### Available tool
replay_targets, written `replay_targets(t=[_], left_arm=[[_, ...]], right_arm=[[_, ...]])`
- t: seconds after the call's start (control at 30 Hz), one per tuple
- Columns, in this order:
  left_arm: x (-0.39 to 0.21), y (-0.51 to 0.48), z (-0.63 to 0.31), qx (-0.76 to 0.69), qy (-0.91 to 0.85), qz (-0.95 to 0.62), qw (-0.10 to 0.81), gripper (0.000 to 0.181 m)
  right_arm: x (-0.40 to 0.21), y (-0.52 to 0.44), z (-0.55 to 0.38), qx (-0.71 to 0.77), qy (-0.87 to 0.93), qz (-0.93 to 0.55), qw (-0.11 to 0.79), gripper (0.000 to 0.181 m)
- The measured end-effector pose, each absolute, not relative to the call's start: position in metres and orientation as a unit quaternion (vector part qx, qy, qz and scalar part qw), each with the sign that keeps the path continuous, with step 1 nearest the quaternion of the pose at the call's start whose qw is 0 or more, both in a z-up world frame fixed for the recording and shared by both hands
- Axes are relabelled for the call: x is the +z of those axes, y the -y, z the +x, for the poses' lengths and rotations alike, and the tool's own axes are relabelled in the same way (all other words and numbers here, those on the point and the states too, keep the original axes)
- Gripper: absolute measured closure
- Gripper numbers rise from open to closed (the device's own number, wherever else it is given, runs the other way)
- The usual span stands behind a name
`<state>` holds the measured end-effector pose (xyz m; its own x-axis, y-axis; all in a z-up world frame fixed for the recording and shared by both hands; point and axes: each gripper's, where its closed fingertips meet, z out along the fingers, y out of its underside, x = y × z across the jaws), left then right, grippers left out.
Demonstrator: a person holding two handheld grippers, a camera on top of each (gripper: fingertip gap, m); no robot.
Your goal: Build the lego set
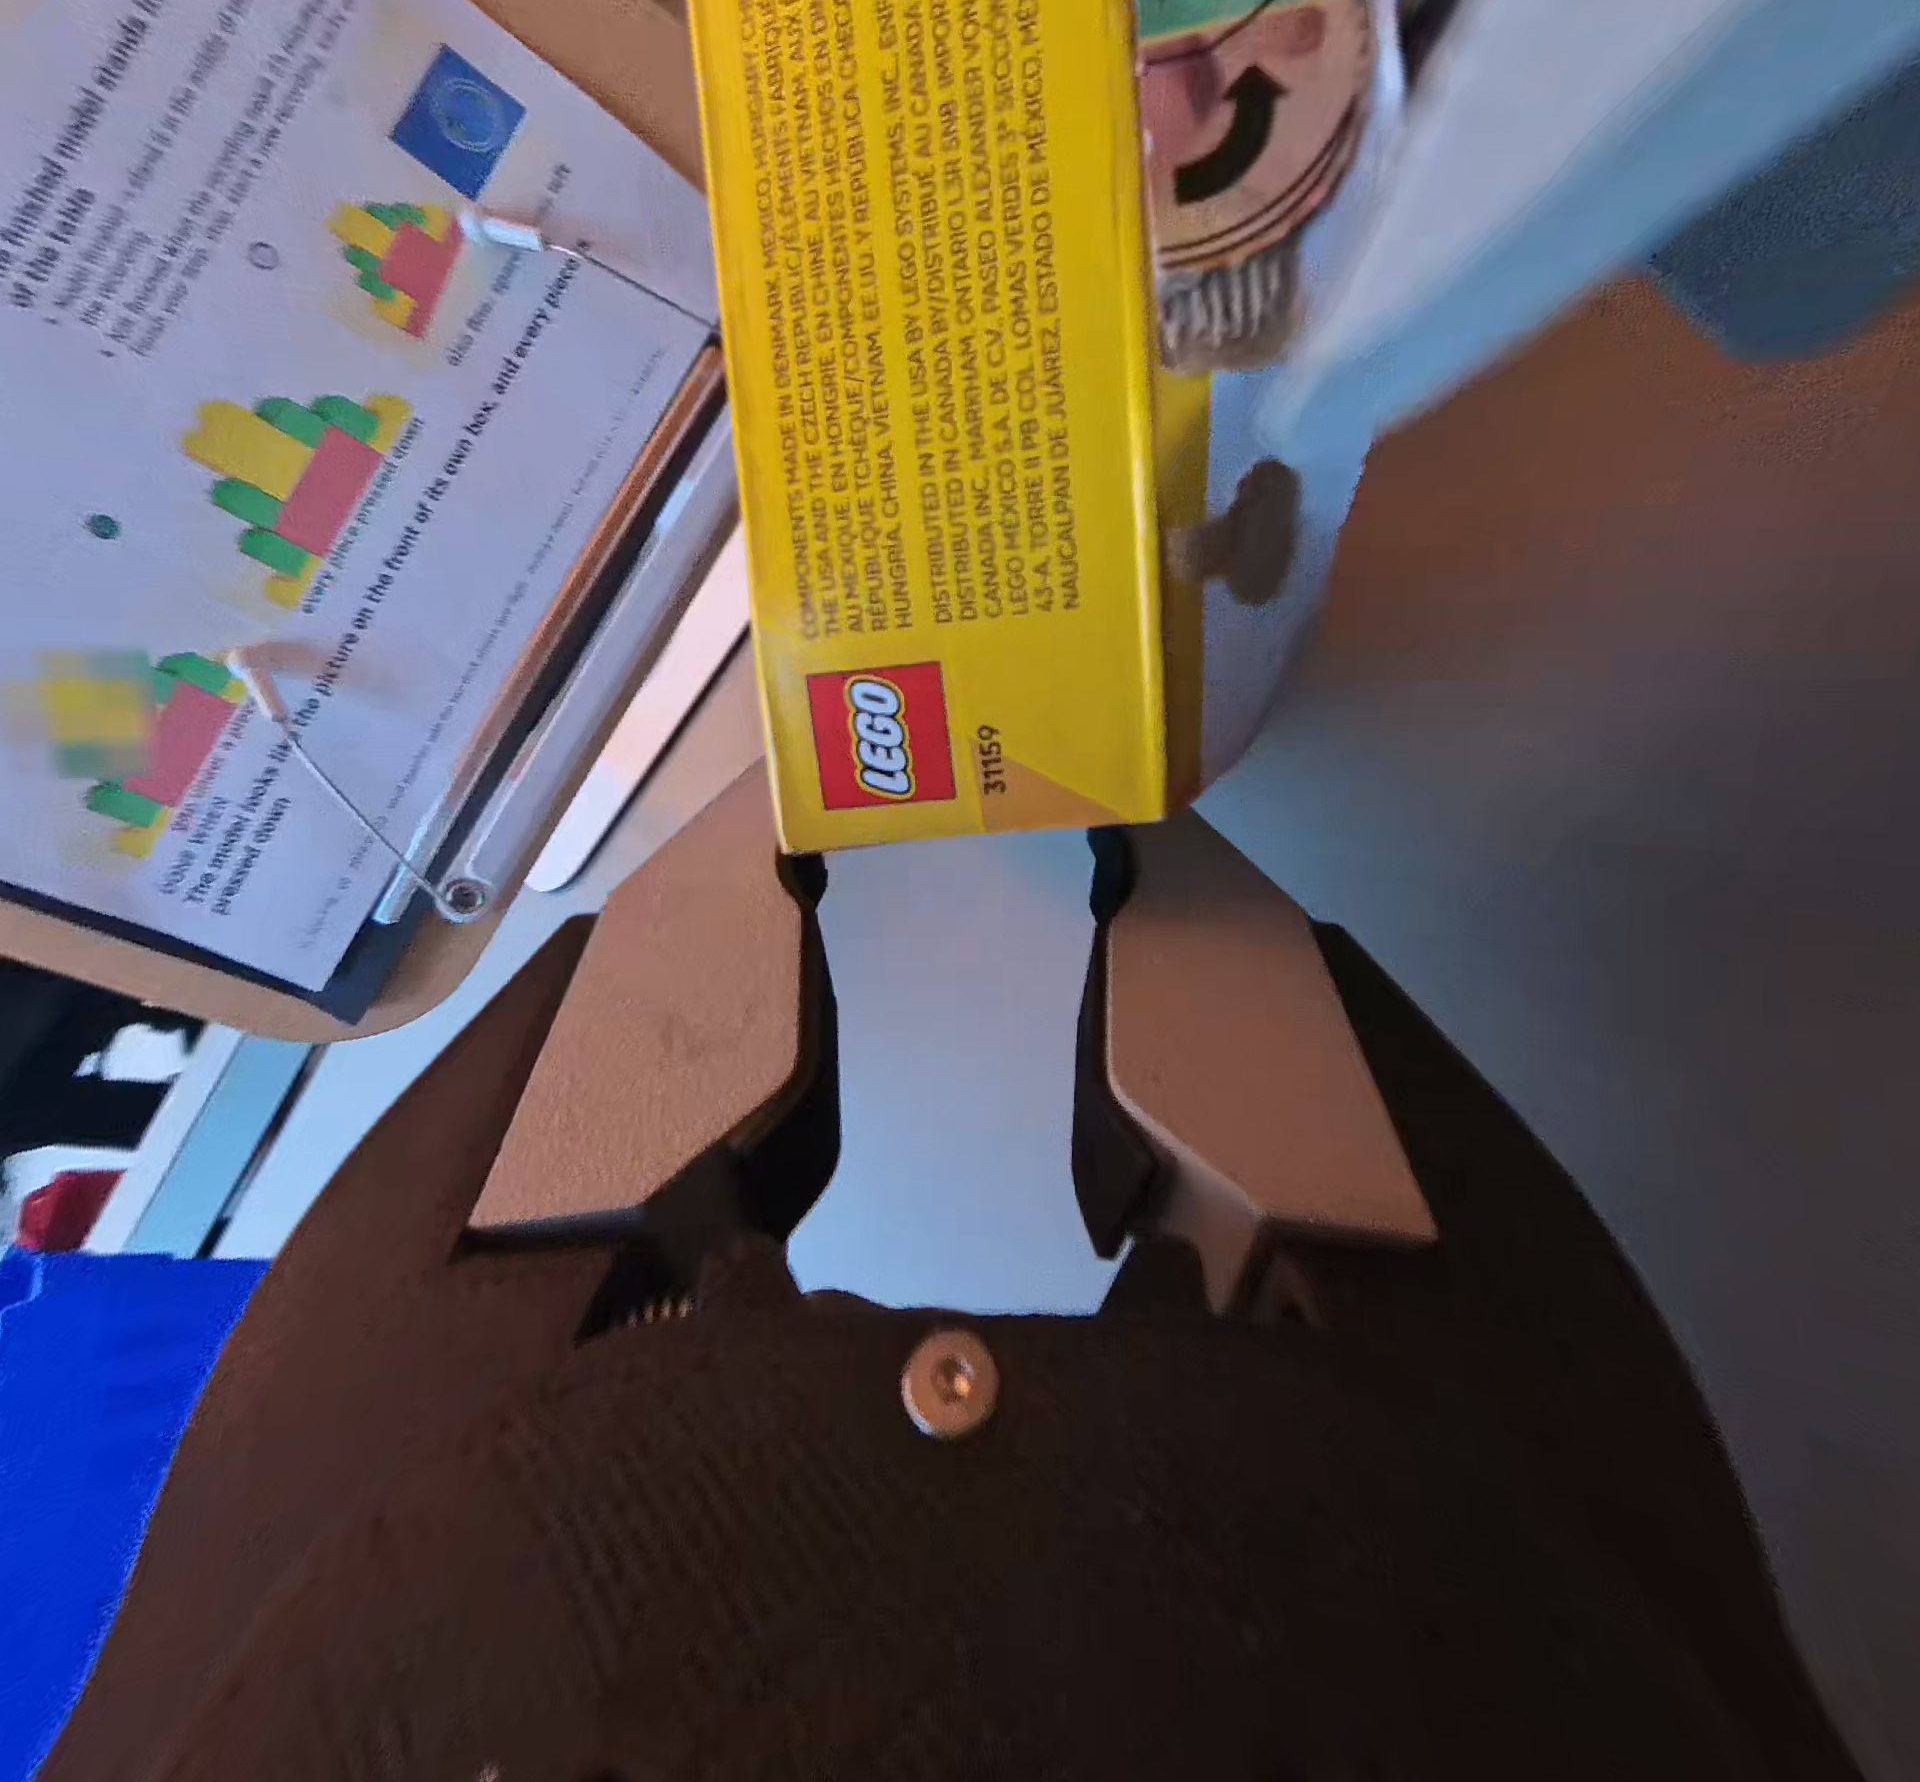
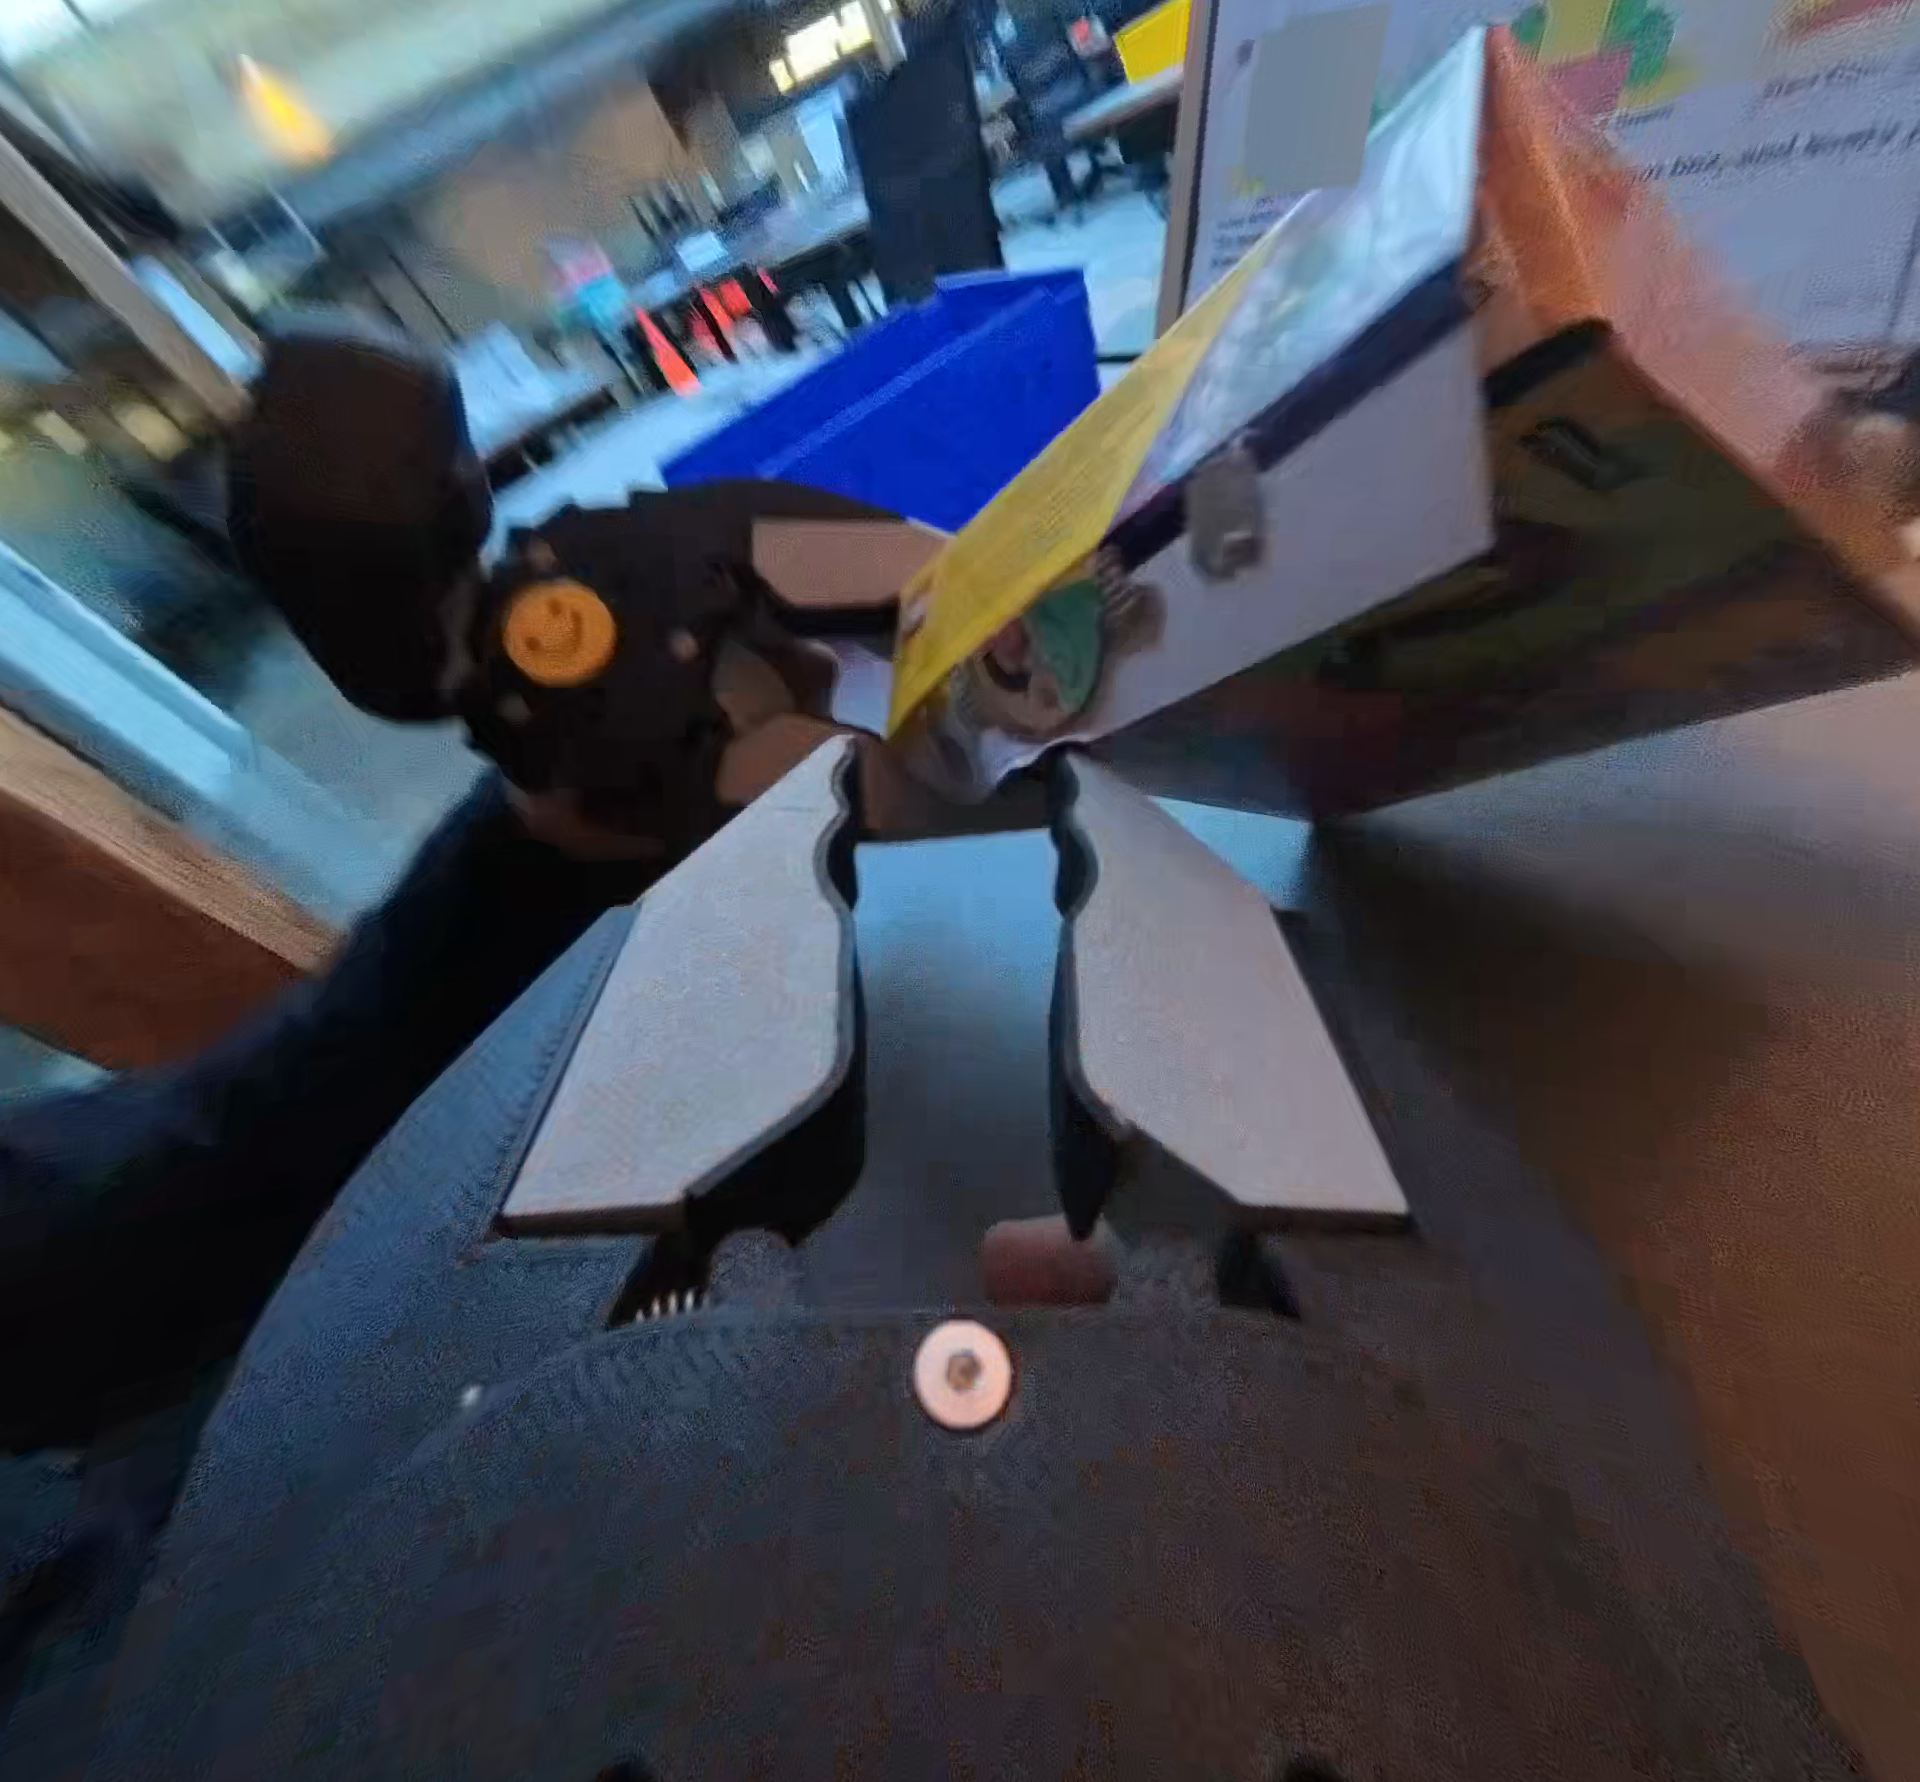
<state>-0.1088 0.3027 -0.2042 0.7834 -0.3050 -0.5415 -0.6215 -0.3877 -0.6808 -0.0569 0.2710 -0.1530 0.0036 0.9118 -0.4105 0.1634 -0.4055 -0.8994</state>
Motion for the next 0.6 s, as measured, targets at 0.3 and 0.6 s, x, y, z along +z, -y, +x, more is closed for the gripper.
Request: replay_targets(t=[0.3,0.6], left_arm=[[-0.189,-0.271,-0.09,0.044,-0.295,-0.842,0.45,0.132],[-0.185,-0.261,-0.081,-0.018,-0.286,-0.841,0.46,0.133]], right_arm=[[-0.105,-0.31,-0.016,-0.018,0.653,-0.359,0.667,0.124],[-0.138,-0.317,-0.045,-0.149,0.716,-0.219,0.646,0.158]])
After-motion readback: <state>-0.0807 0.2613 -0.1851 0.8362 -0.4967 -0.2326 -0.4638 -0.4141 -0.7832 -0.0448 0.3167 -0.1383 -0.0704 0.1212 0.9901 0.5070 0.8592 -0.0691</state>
